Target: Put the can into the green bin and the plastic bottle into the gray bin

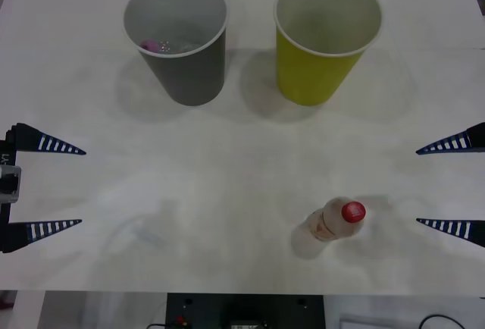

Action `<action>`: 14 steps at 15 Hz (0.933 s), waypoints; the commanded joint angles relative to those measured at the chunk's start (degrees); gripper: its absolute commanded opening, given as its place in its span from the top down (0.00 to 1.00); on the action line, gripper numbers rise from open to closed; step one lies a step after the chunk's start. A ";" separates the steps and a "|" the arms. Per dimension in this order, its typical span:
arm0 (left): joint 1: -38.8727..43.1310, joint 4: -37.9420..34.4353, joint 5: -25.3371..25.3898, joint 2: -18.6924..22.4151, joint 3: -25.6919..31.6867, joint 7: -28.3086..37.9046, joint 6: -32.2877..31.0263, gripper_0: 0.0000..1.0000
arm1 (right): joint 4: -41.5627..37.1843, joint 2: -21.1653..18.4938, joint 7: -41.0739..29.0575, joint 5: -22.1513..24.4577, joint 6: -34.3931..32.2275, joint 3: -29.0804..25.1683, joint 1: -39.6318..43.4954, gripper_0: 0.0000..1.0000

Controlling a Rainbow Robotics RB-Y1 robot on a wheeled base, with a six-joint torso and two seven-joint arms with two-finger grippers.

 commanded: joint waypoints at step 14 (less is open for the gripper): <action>0.00 0.00 0.00 0.00 0.00 0.00 0.00 0.00 | 8.56 3.56 17.30 -7.85 -2.85 3.75 1.17 0.00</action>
